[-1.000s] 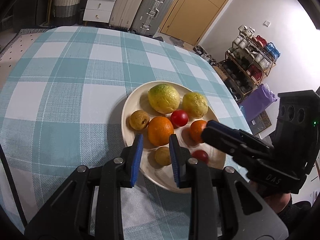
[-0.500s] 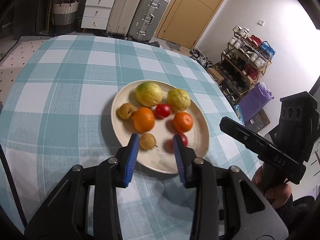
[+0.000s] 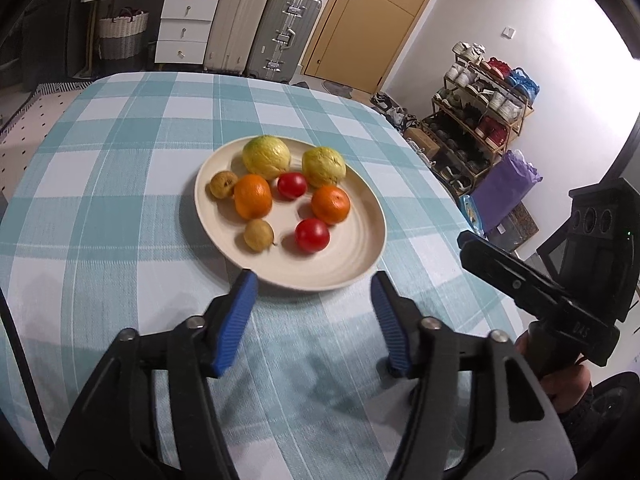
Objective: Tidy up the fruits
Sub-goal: 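Open both tools and lift them away from the plate, then grasp a dark plum with the right tool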
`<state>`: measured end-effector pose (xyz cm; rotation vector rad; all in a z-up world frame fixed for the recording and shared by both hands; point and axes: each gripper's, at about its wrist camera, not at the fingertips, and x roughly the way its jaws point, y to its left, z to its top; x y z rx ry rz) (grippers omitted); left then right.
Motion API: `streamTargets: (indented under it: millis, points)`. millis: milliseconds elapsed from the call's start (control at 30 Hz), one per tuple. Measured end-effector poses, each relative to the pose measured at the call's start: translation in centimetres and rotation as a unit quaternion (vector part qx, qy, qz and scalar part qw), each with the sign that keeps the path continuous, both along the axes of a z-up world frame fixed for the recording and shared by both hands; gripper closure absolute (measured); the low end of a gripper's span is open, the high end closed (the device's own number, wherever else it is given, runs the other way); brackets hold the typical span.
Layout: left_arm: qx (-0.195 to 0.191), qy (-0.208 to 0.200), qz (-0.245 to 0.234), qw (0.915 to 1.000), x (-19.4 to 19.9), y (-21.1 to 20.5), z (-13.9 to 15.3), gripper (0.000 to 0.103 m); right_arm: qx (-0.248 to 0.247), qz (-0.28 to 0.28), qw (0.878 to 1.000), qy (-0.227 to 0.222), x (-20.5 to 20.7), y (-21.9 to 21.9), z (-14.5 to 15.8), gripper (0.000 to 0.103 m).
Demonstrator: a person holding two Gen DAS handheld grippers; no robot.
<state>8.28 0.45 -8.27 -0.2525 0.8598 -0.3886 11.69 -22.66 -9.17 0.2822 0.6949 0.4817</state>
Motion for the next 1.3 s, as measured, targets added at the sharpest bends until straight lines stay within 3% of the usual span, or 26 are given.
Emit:
streamTargets:
  millis: [100,233,467,1033,1100,1300]
  points:
    - [0.003,0.001,0.007,1.0000,-0.9,-0.1,-0.3,0.027,0.000,0.001,1.000,-0.001,-1.1,-0.2,-0.1,0.017]
    - [0.012,0.003,0.009,0.9999,-2.3,-0.4,-0.7,0.024,-0.006,0.004,1.000,0.007,-2.2,-0.3,-0.5,0.011]
    - [0.018,0.017,0.018,0.9995,-3.9,-0.1,-1.8,0.021,-0.020,0.018,0.999,0.017,-4.0,-0.1,-1.6,0.005]
    - [0.027,0.033,0.034,0.9985,-6.1,1.1,-3.8,0.018,-0.033,0.040,0.997,0.058,-6.0,1.8,-4.9,0.005]
    - [0.026,0.034,0.036,0.9984,-6.2,1.2,-3.8,0.018,-0.034,0.042,0.997,0.057,-6.0,2.1,-5.0,0.006]
    - [0.025,0.037,0.036,0.9984,-6.3,1.4,-4.0,0.018,-0.041,0.045,0.995,0.075,-5.7,2.6,-5.9,0.027]
